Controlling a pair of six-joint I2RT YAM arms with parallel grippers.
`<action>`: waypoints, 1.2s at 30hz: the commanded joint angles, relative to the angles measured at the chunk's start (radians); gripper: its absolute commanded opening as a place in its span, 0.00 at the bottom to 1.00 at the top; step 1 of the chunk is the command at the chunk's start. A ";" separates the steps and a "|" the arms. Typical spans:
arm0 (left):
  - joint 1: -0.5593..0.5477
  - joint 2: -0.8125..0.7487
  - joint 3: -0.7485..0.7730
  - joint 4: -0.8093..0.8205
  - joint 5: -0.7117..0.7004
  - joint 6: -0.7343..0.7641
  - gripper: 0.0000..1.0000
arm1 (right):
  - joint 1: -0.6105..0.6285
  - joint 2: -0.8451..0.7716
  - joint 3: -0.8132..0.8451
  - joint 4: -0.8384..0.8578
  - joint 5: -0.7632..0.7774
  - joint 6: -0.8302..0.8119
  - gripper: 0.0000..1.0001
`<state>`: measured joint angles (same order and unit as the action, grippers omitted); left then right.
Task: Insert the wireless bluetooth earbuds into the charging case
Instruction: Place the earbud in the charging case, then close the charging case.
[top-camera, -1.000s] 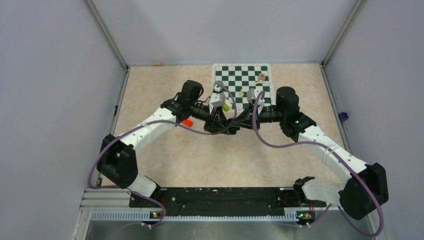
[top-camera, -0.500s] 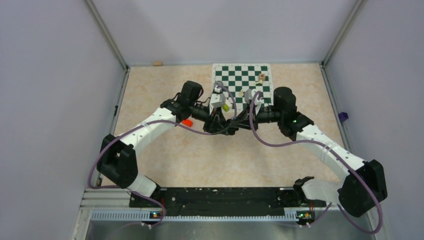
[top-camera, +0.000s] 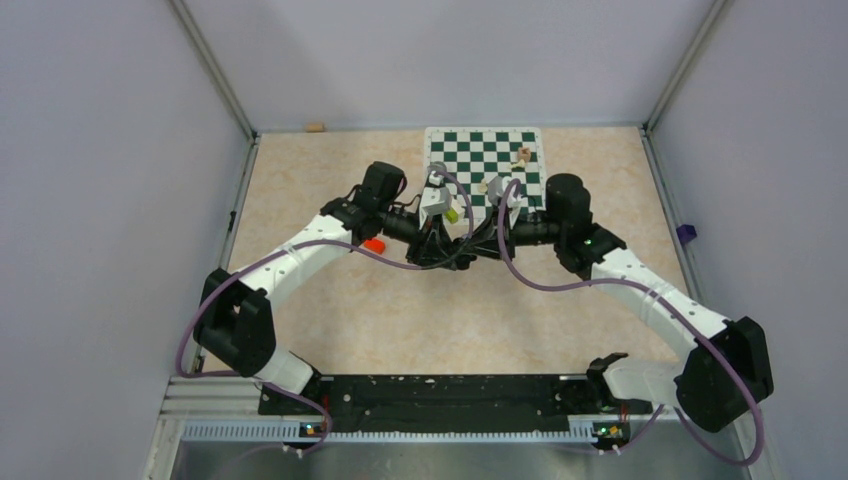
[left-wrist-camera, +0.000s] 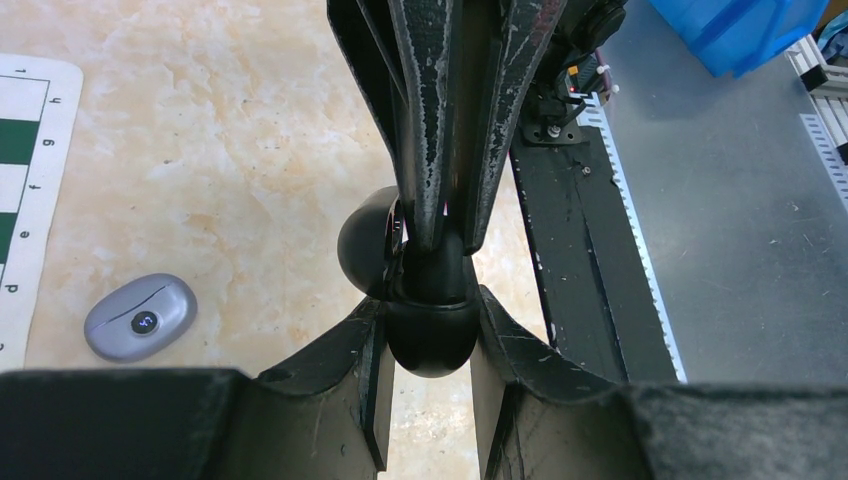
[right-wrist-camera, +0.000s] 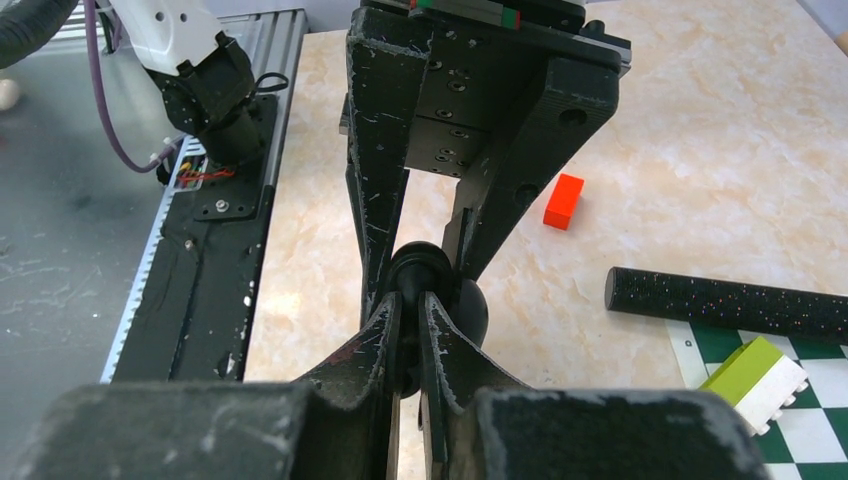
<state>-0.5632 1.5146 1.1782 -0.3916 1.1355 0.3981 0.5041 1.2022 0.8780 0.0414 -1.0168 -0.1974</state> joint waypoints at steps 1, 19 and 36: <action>-0.011 -0.013 0.061 0.028 0.069 0.024 0.00 | 0.022 0.015 0.020 0.031 0.031 -0.006 0.11; -0.010 -0.010 0.060 0.026 0.068 0.026 0.00 | 0.021 -0.072 0.053 -0.033 0.079 -0.066 0.29; -0.011 -0.018 0.063 0.021 0.069 0.031 0.00 | -0.097 -0.194 0.022 0.053 0.302 -0.017 0.76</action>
<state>-0.5709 1.5146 1.2026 -0.3931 1.1667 0.4149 0.4332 1.0157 0.9005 0.0162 -0.8577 -0.2359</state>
